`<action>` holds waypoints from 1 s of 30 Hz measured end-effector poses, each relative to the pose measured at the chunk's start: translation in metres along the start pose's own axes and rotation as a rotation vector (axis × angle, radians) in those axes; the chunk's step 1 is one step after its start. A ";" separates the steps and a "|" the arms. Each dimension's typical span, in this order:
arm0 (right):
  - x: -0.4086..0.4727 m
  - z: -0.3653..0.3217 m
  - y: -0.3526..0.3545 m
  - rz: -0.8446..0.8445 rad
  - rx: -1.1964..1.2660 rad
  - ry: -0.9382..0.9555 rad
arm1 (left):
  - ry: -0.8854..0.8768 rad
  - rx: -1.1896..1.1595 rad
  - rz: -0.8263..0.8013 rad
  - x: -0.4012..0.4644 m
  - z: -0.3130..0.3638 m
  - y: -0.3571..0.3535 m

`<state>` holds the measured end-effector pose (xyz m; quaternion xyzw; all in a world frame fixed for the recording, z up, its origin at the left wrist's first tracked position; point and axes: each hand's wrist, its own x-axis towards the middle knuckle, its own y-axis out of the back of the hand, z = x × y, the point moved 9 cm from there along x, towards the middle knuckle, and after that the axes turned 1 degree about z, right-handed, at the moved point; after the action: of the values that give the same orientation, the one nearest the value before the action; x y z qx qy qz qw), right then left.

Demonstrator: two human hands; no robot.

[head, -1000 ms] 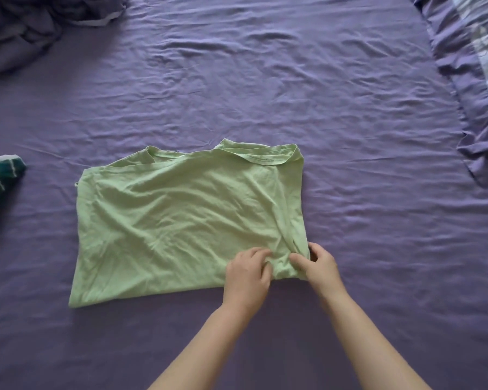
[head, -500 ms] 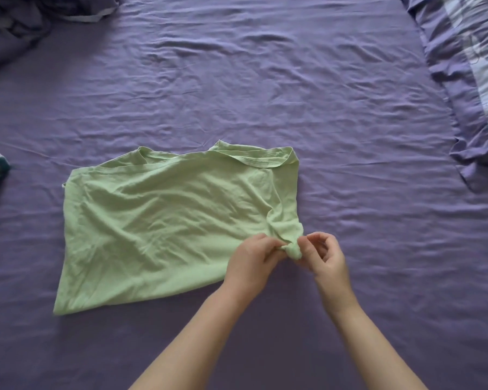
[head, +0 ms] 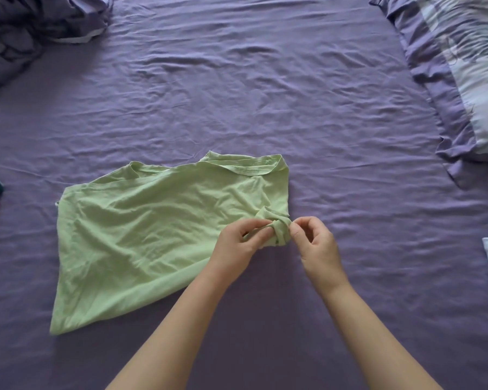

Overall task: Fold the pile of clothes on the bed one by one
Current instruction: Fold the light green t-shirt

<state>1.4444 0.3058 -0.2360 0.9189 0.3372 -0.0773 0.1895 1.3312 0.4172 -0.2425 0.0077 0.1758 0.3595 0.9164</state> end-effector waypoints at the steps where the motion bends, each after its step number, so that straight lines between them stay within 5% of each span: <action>1: 0.000 -0.001 -0.002 -0.006 0.001 0.001 | -0.009 0.012 -0.004 0.000 0.001 -0.001; 7: 0.003 -0.015 -0.010 -0.141 -0.193 0.104 | -0.020 0.062 -0.006 -0.002 0.002 -0.002; 10: 0.009 -0.020 0.007 -0.072 -0.345 0.185 | -0.077 0.137 0.054 -0.004 0.006 0.004; 16: 0.014 -0.004 0.016 -0.025 0.118 -0.008 | -0.027 -0.043 0.016 -0.008 0.013 -0.008; 20: 0.012 -0.020 0.012 0.096 -0.124 0.211 | -0.082 0.075 -0.019 -0.006 0.019 -0.014; 26: 0.009 -0.036 0.004 -0.017 -0.660 0.546 | -0.099 0.173 -0.136 -0.011 0.006 -0.024; 30: -0.001 0.012 0.012 -0.206 -0.661 0.396 | -0.165 0.572 -0.275 -0.019 -0.021 -0.055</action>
<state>1.4516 0.2916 -0.2434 0.7670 0.4643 0.1955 0.3974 1.3471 0.3617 -0.2637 0.2702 0.1943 0.1666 0.9282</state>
